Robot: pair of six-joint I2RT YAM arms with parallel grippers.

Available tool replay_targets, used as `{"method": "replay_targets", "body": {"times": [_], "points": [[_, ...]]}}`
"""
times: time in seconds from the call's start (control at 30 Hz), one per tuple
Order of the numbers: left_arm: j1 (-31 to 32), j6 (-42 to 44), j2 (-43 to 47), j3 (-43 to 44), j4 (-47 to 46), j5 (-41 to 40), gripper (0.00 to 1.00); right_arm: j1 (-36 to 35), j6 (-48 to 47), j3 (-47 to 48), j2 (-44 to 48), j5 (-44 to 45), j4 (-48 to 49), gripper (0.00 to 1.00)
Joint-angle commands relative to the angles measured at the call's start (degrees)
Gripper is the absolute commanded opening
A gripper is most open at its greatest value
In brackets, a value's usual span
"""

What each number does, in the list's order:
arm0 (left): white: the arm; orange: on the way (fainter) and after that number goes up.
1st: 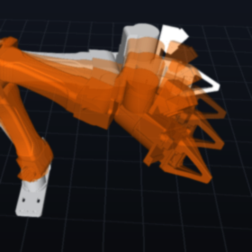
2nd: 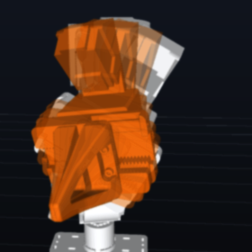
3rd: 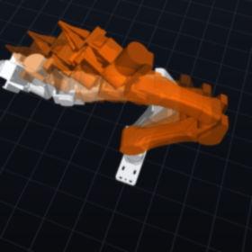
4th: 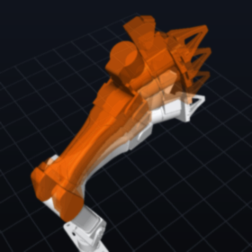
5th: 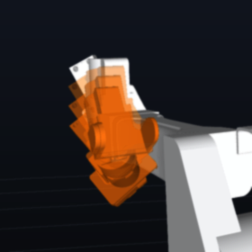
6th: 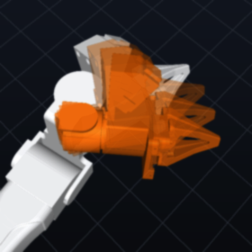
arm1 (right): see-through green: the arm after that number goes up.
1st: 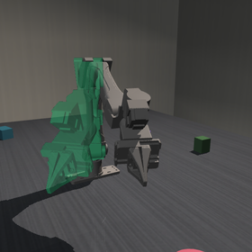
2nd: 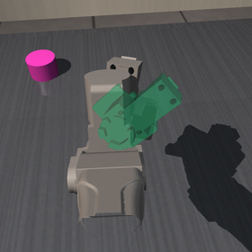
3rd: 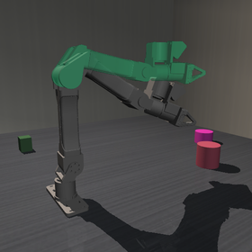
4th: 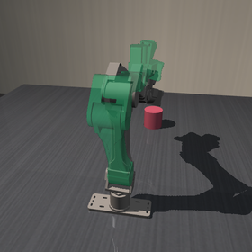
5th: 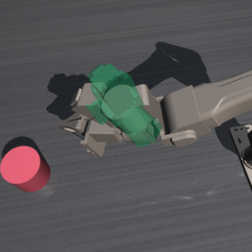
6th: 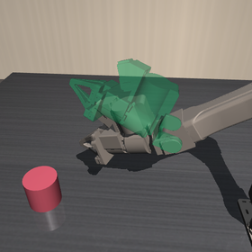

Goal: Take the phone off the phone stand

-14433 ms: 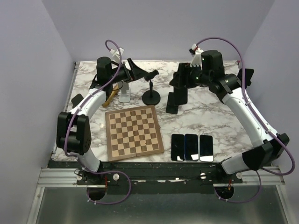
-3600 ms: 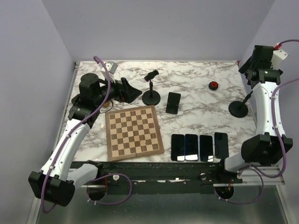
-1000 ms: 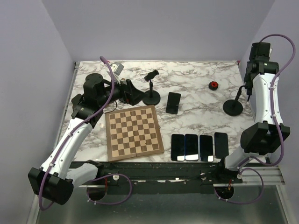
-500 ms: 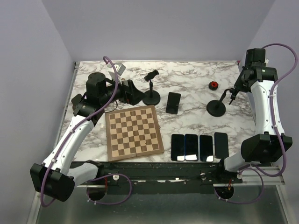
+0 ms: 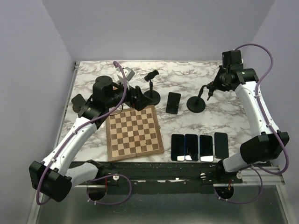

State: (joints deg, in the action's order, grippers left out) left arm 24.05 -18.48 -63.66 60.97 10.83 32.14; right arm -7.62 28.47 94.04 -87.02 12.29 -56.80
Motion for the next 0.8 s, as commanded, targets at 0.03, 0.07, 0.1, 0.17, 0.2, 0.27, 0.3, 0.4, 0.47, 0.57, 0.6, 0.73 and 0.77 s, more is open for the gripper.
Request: {"method": "replay_targets", "body": {"times": [0.03, 0.07, 0.1, 0.17, 0.2, 0.27, 0.3, 0.4, 0.47, 0.57, 0.6, 0.73, 0.77], "points": [[3.7, 0.8, 0.4, -1.2, -4.1, 0.1, 0.98, -1.0, -1.0, -2.0, 0.8, -7.3, 2.4, 0.61], [4.3, 0.1, -0.1, -0.9, -4.3, 0.0, 0.98, -1.0, -2.1, -2.0, 0.8, -8.4, 3.0, 0.98], [5.0, -0.6, -0.4, -0.4, -4.5, -0.1, 0.99, -1.1, -3.0, -1.7, 0.9, -9.8, 3.5, 1.0], [6.7, -2.2, -1.3, 0.3, -5.2, -1.5, 0.98, -1.1, -4.3, -1.0, 0.9, -11.3, 4.0, 1.0], [7.7, -3.2, -1.6, 0.5, -5.9, -2.1, 0.99, -1.1, -5.0, -0.4, 0.9, -11.8, 4.2, 1.0], [10.1, -4.4, -2.5, 1.1, -7.2, -4.1, 0.98, -1.0, -6.0, 0.6, 1.8, -14.4, 4.6, 1.0], [11.9, -4.6, -2.9, 1.5, -8.1, -5.7, 0.98, -1.1, -6.2, 0.9, 2.4, -14.5, 4.7, 1.0], [16.7, -4.8, -4.6, 1.5, -12.8, -11.5, 0.98, -1.1, -6.8, 2.0, 5.4, -13.3, 4.9, 1.0], [19.7, -4.8, -6.7, 1.3, -16.9, -16.0, 0.97, -1.1, -6.7, 2.5, 7.6, -10.8, 4.8, 1.0], [23.8, -4.4, -11.3, 2.6, -22.6, -22.7, 0.97, -1.1, -6.2, 1.2, 12.8, -8.0, 6.8, 1.0], [25.1, -4.2, -13.7, 4.0, -24.2, -24.5, 0.97, -1.1, -6.1, 0.6, 14.7, -7.4, 7.9, 1.0], [29.7, -0.8, -23.5, 11.2, -28.9, -30.4, 0.97, -1.1, -4.6, -3.2, 23.9, -4.5, 12.3, 1.0], [30.4, 0.1, -25.9, 13.5, -29.2, -31.6, 0.96, -1.1, -3.9, -4.1, 26.5, -3.8, 13.2, 1.0]]}}
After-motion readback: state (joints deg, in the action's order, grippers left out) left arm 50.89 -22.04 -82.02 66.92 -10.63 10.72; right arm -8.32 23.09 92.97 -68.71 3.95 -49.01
